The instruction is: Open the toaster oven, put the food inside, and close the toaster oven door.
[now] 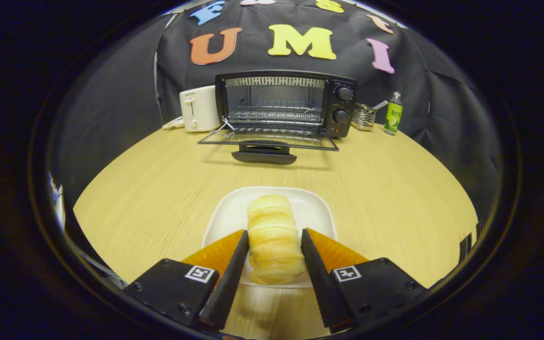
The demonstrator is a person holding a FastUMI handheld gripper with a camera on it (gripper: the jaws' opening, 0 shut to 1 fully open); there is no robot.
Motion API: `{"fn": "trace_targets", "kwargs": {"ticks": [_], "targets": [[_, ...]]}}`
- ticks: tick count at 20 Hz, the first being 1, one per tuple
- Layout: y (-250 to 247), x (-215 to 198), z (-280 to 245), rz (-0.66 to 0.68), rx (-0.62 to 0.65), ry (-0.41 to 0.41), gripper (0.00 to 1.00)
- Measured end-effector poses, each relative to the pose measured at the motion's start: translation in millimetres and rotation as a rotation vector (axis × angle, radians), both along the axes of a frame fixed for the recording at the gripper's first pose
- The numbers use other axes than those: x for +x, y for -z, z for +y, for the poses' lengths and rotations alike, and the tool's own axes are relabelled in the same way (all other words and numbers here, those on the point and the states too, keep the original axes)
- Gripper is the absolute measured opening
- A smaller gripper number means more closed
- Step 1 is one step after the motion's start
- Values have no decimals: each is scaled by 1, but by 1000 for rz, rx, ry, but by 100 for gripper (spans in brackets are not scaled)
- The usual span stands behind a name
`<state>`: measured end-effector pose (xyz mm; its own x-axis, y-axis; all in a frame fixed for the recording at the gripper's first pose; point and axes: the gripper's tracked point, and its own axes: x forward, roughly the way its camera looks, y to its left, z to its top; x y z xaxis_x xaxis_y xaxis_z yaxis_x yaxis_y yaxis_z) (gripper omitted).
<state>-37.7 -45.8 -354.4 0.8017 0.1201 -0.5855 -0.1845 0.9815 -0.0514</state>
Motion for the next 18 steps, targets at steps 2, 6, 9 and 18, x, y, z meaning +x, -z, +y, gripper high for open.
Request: {"fn": "trace_targets", "kwargs": {"ticks": [2,6,9,18], "targets": [[-1,-2,3,8,31,5,69],[-10,-8,18,17,99,-34,63],[-23,-6,22,-21,121,-48,62],[-106,43,48,-154,514,-53,62]]}}
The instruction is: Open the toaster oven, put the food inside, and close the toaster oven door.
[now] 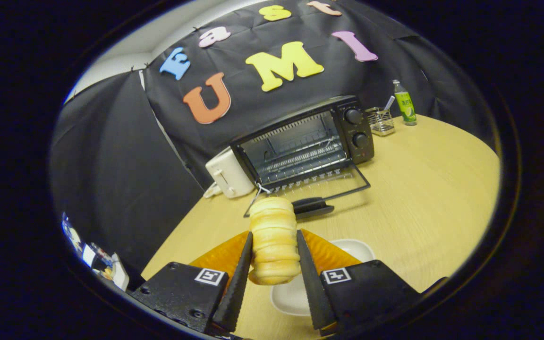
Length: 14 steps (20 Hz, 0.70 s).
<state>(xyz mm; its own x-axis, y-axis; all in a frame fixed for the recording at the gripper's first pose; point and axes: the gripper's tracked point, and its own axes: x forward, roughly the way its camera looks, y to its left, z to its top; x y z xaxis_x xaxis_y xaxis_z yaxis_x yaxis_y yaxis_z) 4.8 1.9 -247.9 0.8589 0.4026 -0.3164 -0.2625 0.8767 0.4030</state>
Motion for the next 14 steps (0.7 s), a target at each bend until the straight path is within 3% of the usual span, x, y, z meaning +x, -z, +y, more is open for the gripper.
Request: {"fn": "trace_targets", "kwargs": {"ticks": [5,9,14], "targets": [[-30,35,8,-32,236,26,61],[-42,78,10,-102,231,63,61],[-34,145,20,-82,244,114,61]]}}
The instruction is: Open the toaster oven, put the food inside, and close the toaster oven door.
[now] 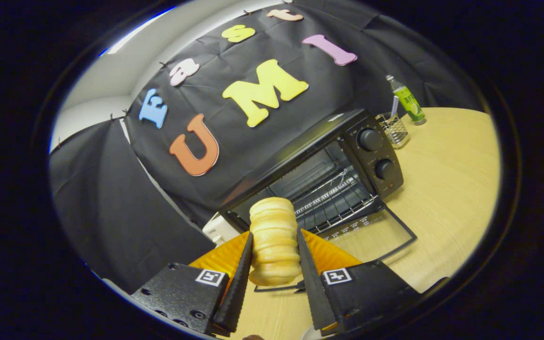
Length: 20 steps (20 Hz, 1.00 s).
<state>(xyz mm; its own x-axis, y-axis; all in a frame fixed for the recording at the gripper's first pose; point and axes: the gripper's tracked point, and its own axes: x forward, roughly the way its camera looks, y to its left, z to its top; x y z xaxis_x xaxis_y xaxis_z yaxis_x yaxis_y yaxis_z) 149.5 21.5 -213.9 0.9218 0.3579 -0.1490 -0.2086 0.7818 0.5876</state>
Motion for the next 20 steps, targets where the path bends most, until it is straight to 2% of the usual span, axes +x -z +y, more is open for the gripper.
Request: {"fn": "trace_targets", "kwargs": {"ticks": [8,12,15,19,20], "targets": [[14,101,-3,42,-21,73,62],[10,136,-2,31,-4,81,63],[11,154,-8,17,-37,122,64],[18,155,-13,27,-81,149,74],[20,155,-15,34,-86,160,84]]}}
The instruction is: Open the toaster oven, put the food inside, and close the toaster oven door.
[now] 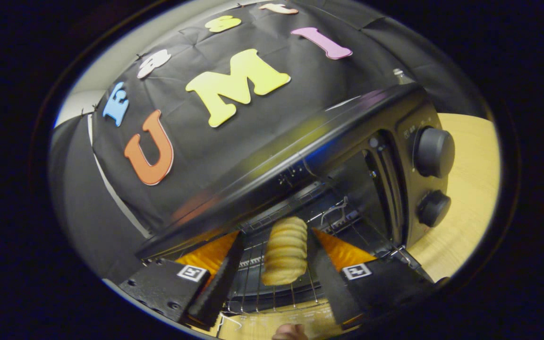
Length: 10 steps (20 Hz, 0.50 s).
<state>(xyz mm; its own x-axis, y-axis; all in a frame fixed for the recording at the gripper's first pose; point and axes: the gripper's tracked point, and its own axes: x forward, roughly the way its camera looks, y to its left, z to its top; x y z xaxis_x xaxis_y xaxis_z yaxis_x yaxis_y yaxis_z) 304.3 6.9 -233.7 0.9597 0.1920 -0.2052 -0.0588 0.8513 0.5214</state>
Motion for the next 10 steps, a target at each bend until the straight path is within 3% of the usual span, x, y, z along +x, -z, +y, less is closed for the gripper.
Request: {"fn": "trace_targets", "kwargs": {"ticks": [2,6,10], "targets": [[2,-11,-3,34,20,-4,100],[1,-38,-9,90,85,-6,100],[-2,-73,-17,130,53,-4,100]]}}
